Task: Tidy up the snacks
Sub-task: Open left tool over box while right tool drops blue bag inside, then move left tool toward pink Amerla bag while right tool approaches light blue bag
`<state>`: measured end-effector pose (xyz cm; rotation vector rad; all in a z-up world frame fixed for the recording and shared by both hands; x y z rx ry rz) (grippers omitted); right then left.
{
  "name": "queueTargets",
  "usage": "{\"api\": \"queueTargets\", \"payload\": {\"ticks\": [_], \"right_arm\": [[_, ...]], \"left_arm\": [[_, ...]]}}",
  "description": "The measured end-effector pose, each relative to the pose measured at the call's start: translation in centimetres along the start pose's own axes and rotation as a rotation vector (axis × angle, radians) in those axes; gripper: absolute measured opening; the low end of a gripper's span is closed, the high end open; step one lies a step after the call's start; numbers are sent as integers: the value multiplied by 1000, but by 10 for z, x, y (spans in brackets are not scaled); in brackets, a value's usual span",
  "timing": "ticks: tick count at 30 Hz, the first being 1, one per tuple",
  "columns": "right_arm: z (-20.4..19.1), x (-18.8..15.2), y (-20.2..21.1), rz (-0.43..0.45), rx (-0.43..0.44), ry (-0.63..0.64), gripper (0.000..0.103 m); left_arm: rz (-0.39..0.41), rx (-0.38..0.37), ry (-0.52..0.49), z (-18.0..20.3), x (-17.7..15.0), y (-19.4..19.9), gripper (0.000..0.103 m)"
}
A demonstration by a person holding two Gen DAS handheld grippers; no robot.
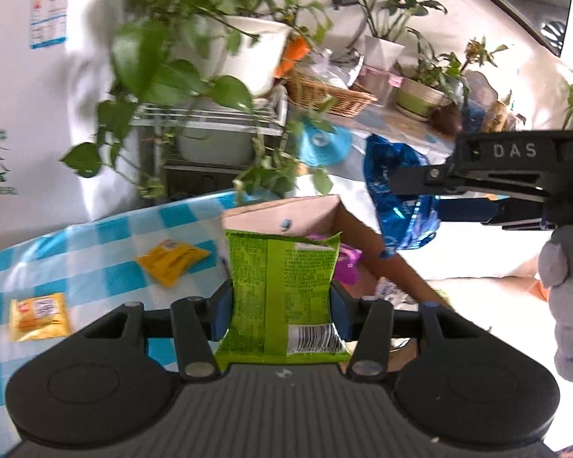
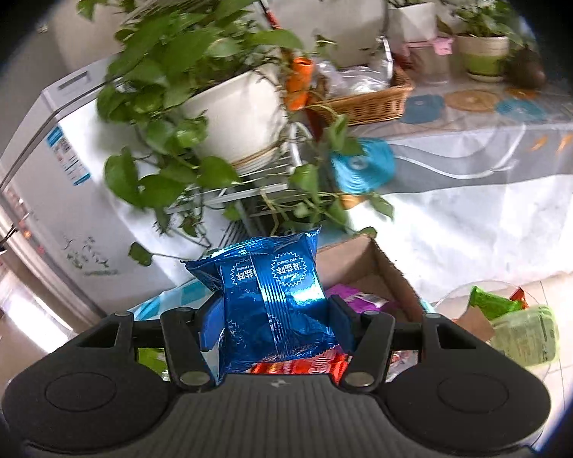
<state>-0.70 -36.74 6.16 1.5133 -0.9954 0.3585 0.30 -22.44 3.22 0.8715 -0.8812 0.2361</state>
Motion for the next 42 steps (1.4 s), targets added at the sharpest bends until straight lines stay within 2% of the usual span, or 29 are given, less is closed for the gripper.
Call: {"api": "queueTargets", "payload": {"ticks": [9,10,11,13,26,33,42], "right_arm": [[20,2,-11,-33,-45,-89,65],[22,2,-12,-35,-51,-99,65],[24,2,-12,-34,-55,-106,66],[24,4,-11,-30,-49,-118,71],[23,3,-10,-32,-43,-127,74],[17,-1,-12,-47,-36,-99,75],[-15,-11,-10,-53,28,12,76]], "left_arm": [[-43,-32,9,29,-1,-47,51],[-44,-32,6,32,0,-50,55],[-40,-33,5,34,1,-51,61],[-27,-38,2,37,4,-50,66],[-14,-36,14,29,8,-34,75],[-9,-6,36,1,9,-14,77],[23,78,68,-67,11,36,83]]}}
Point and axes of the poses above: each gripper's, at about its wrist camera, not at the fingertips, and y roughly against the way its jaws point, z to its right, x to its top, the point moved 9 cm from there along -y, roughly the way its jaws point, and after that the axes turned 13 degrees about -x, right-handed, at the moved point
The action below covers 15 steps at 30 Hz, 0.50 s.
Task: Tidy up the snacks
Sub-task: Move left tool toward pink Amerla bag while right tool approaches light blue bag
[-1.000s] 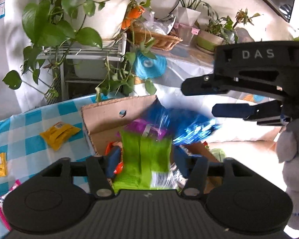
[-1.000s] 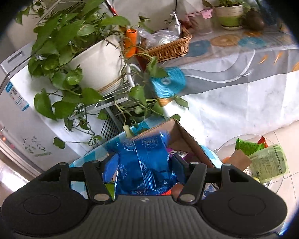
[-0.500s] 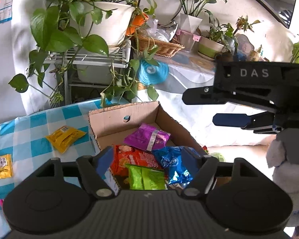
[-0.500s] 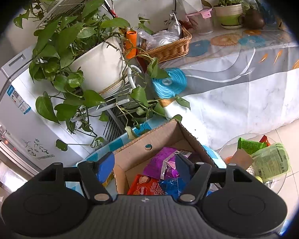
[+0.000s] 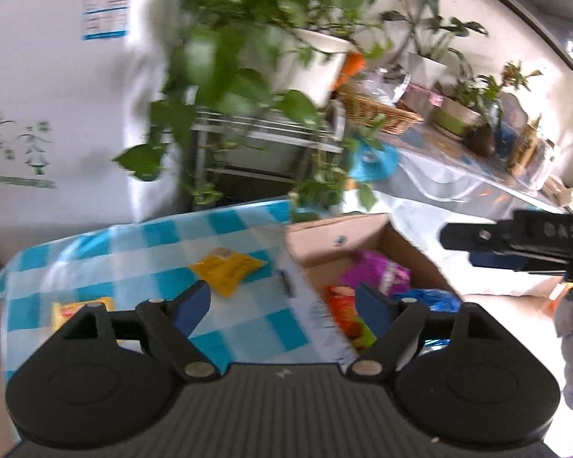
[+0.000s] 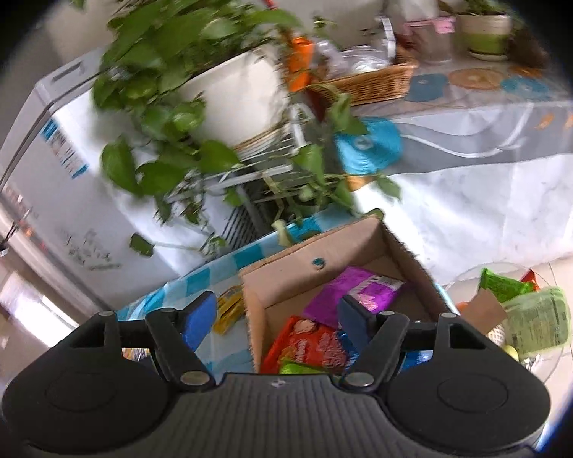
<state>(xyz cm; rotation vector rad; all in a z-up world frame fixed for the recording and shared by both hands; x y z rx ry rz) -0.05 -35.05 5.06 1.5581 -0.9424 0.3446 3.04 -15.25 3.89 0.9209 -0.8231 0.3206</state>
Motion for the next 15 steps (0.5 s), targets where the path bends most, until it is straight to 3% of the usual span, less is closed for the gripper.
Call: {"api": "queueTargets", "payload": {"ticks": [6,15], "right_arm": [[-34,-15,0,-11,44,116,78],[-72,-54,9,-20,63,256,79]], "left_arm": [[-23,56,-3,-43,-14,22,85],[-88,69,-11,-90,-45,36,88]]}}
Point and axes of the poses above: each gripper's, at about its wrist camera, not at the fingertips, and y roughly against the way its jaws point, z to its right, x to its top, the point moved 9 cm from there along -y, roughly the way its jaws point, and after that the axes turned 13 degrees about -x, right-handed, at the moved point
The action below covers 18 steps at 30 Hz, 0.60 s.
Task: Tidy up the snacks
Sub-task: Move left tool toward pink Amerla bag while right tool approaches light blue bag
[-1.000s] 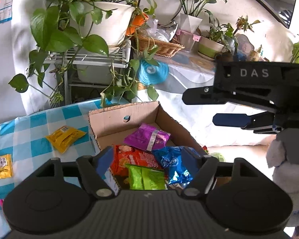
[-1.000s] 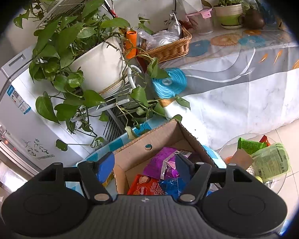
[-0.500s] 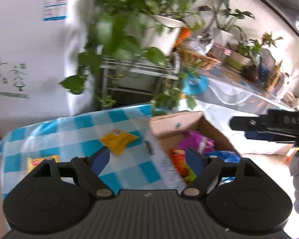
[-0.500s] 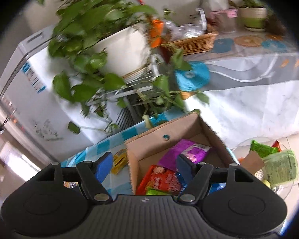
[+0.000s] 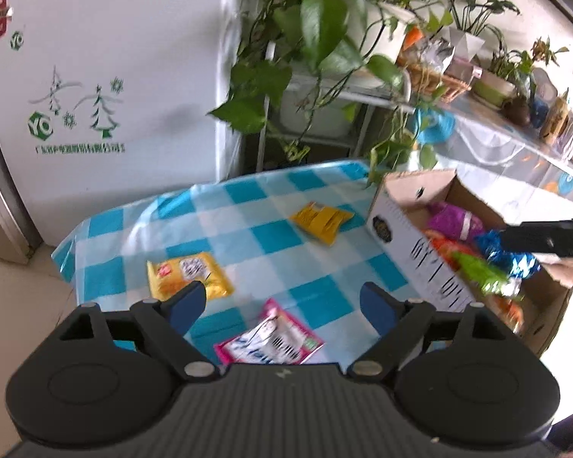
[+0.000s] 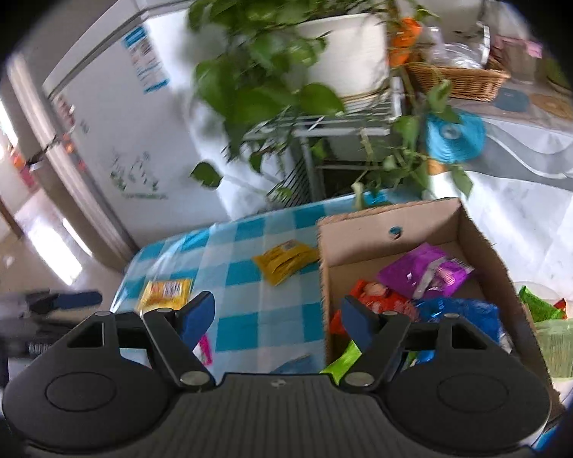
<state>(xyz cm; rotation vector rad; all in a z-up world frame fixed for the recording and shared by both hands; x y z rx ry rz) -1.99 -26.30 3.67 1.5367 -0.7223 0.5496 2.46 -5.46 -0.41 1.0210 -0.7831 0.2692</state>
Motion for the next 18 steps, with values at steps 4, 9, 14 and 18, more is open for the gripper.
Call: {"api": "queueTargets", "payload": {"ticks": [4,9,14,18], "right_arm": [[-20,-22,2,-13,-1,58,79],[-32,-48,1,-50,-20,65,79],[-38,-74,-6,-89,-55,73,79],[-43,-86,-17,-113,-74,87,79]], "left_arm": [[-16,-25,-17,-6,-8,-8,88],[-75,-68,-60,-3,-19,-25,88],[-150,-79,-102,-5,-30,-45,88],[-185,-70,-119,-9,-36,-59,88]]}}
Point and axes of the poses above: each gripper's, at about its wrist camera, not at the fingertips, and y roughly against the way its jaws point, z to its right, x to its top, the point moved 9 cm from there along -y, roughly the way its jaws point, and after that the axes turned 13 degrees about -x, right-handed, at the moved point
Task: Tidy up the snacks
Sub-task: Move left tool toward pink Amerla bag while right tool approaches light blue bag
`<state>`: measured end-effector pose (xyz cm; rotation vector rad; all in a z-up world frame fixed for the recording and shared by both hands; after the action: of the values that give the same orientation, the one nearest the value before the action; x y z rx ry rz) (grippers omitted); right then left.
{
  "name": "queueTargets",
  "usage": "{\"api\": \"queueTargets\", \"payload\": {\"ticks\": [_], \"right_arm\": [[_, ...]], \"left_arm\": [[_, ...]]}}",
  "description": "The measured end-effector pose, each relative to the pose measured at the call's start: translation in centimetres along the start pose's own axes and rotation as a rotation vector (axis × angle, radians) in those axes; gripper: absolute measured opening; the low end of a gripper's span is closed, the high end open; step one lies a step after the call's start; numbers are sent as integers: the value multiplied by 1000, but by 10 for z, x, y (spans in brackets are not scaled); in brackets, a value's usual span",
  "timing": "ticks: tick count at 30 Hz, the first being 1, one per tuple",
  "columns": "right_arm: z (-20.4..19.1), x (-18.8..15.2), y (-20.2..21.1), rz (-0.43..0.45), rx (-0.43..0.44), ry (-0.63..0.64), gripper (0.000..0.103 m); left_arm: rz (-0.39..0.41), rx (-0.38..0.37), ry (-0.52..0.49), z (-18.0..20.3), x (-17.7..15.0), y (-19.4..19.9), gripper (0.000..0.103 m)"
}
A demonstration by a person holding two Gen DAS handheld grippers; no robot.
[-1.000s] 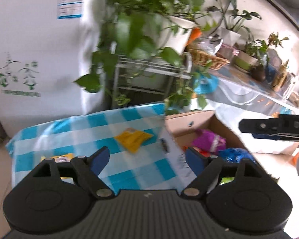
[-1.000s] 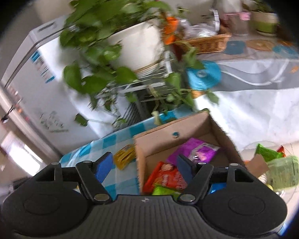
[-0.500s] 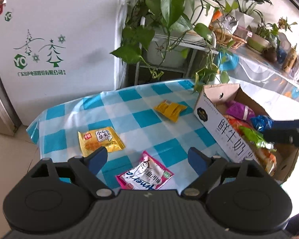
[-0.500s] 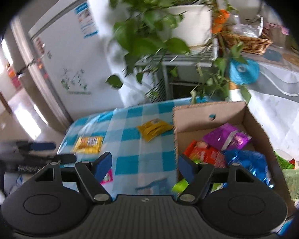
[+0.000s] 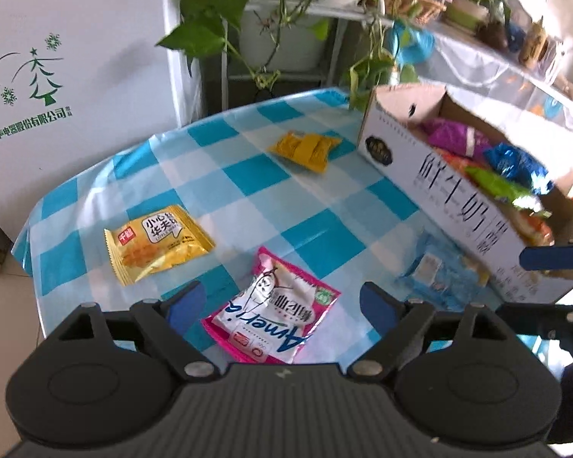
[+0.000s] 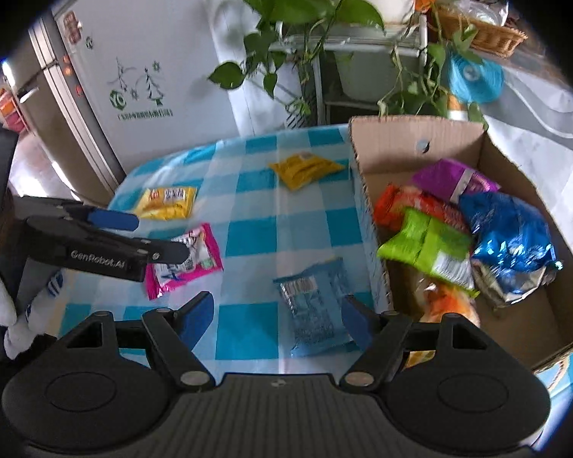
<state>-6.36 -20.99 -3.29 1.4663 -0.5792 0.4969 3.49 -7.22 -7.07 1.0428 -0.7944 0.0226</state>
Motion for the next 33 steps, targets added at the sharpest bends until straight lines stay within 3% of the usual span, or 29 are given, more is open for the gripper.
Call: {"api": "queueTargets", "payload": {"ticks": [8,21,33], "right_arm": [[-4,-9,-28,-16,-116,32,79],[-16,-21,-60,-18,-248,67,81],[-39,-29,-66,-44,-231,124,88]], "left_arm": [[-36,-6,-46,3,0,-20,88],[-87,49,-18,-7,-5,-41,87],[-91,114,70,-34,-12,-37,89]]}}
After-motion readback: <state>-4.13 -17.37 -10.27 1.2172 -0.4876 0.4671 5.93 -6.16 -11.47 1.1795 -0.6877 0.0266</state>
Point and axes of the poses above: each gripper's, at about its wrist camera, not at the fingertips, and y roughly against the way its jaws point, z to its right, x to its top, the point moved 9 cm from there along -y, roughly the way its jaws point, and after that the axes turned 13 degrees about -x, right-handed, at the moved point
